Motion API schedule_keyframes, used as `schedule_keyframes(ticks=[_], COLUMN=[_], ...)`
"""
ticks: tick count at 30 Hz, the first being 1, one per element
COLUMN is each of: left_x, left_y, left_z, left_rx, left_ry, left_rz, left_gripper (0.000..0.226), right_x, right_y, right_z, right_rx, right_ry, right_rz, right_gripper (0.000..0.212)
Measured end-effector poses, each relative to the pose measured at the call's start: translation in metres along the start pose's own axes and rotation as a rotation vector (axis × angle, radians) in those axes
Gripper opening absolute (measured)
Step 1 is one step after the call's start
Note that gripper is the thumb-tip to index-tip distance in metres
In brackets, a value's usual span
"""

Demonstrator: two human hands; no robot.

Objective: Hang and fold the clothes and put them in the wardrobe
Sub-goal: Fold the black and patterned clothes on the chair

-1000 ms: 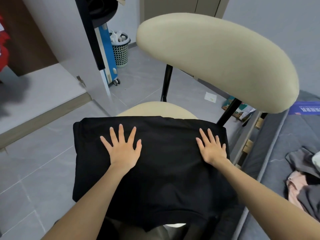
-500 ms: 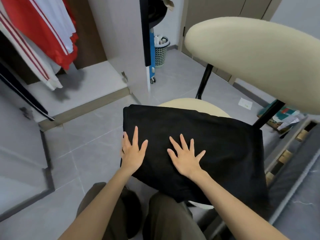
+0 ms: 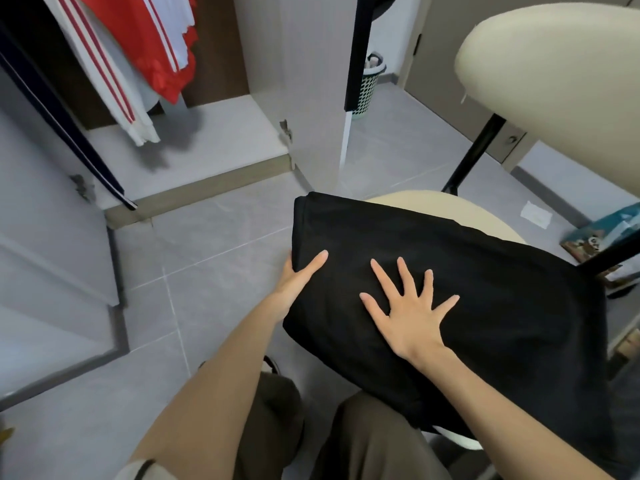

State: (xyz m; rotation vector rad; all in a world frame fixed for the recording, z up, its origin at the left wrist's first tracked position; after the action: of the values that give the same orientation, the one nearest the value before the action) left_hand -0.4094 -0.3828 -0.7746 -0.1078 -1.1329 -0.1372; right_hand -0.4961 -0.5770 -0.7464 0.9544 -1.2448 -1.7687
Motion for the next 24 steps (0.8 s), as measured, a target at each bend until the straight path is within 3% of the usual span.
schedule_keyframes(ticks=[5,9,12,14,20,24], left_x=[0.002,0.022,0.036,0.039,0.049,0.082], left_y=[0.0,0.011,0.012,0.009,0.006,0.003], left_z=[-0.004,0.005,0.022,0.035,0.054,0.065], left_rx=[-0.001,0.094,0.046,-0.027,-0.102,-0.077], left_ry=[-0.029,-0.227,-0.355,-0.334,-0.257,-0.363], left_rz=[0.0,-0.179,-0.246,-0.207,-0.2,-0.377], left_gripper=[0.087,0.078,0.087,0.1,0.099,0.098], right_x=[0.0,-0.001,-0.002,-0.003,-0.002,0.0], right_y=[-0.002,0.0,0.004,0.008,0.052,0.083], right_z=[-0.001,0.0,0.003,0.003,-0.001,0.001], right_rx=[0.032,0.025,-0.005,-0.05,-0.208,-0.33], right_ry=[-0.004,-0.009,-0.006,-0.004,0.079,0.115], right_rz=[0.042,0.047,0.062,0.043,-0.171,-0.342], right_gripper=[0.063,0.062,0.061,0.061,0.066,0.068])
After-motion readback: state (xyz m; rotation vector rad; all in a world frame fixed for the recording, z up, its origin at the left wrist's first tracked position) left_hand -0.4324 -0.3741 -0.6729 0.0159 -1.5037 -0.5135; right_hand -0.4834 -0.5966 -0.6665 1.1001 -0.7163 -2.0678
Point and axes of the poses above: each hand's wrist, its own z-axis away from the middle knuckle, its own y-axis out of the back of the hand, x = y × z, the point moved 4 cm from there along -z, towards the middle knuckle, and after that the axes turned 10 degrees about -y, right-handed, at the moved point
